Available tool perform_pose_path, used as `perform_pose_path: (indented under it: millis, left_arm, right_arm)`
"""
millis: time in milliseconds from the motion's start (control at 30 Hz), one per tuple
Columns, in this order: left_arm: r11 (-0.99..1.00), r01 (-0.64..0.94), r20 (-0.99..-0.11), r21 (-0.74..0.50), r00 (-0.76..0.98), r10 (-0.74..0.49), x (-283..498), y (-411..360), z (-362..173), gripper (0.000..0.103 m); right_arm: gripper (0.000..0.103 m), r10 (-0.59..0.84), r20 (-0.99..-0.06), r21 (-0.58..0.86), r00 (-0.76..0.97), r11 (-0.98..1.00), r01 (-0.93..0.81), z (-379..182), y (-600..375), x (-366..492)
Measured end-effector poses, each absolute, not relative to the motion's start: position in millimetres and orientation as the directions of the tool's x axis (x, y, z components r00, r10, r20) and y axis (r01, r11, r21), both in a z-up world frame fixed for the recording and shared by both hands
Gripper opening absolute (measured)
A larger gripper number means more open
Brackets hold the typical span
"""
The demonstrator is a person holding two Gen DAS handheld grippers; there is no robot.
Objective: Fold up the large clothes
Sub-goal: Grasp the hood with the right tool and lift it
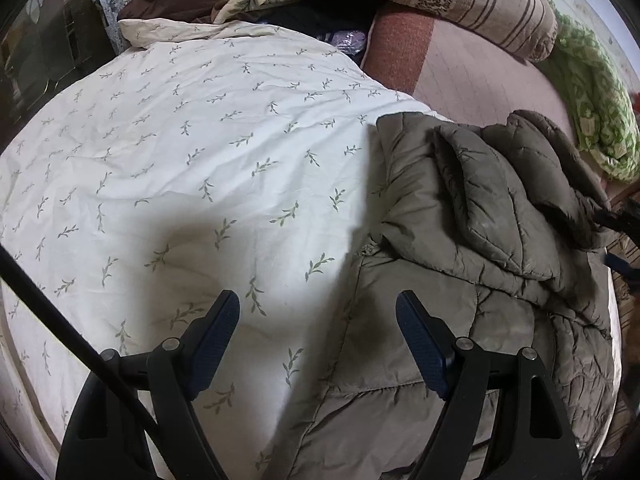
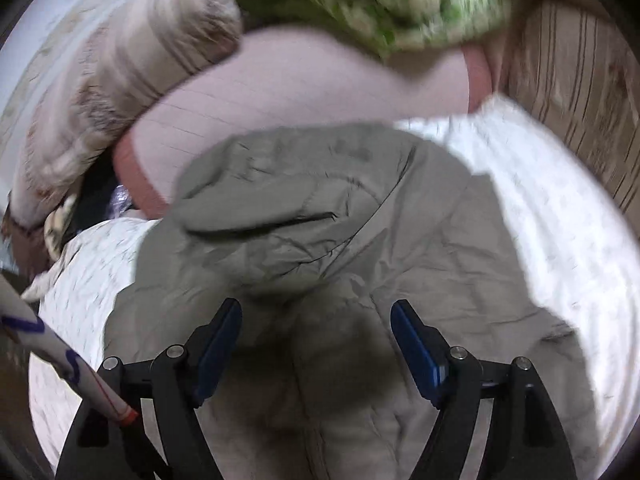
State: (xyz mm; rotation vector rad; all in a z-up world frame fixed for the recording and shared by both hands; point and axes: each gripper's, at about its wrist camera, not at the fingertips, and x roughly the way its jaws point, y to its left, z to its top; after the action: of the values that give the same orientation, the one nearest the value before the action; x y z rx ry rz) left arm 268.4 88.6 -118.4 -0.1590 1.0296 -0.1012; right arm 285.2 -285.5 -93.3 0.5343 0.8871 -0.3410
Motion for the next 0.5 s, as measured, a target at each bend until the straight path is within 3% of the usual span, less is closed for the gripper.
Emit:
perform_pose_path:
  millis: [67,100,133,167,333,500]
  left_arm:
    - [0.984,0.017,-0.847,-0.176,0.507,-0.160,268.7,85.6,-119.9,0.080]
    - [0.985,0.023,-0.848,-0.170,0.505,-0.158,268.7,83.2,-120.4,0.080]
    - [0.986,0.027,-0.848,-0.165,0.506,-0.156,268.6,81.5,-120.4,0.080]
    - [0.987,0.033,-0.848,-0.160,0.507,-0.154,268.1,79.7,-120.2,0.080]
    - [0.985,0.054,-0.839,-0.166,0.516,-0.170,264.1,76.9,-115.1,0.080]
    - [0.982,0.053,-0.833,-0.182,0.522,-0.183,259.0,80.7,-110.5,0.080]
  right_arm:
    - [0.081,-0.015,-0.819,0.342,0.574,0.790,0.509,-111.4,-290.1,301.4]
    - [0.062,0.005,-0.822,0.369,0.570,0.767,0.525,-118.9,-292.7,307.4]
    - [0.025,0.038,-0.817,0.408,0.576,0.744,0.529,-123.9,-295.1,311.5]
    - [0.016,0.074,-0.812,0.440,0.579,0.731,0.522,-126.1,-297.1,314.3]
    - [0.010,0.224,-0.724,0.589,0.652,0.693,0.416,-95.6,-287.4,283.8]
    - [0.009,0.286,-0.687,0.606,0.668,0.733,0.309,-69.5,-255.4,217.2]
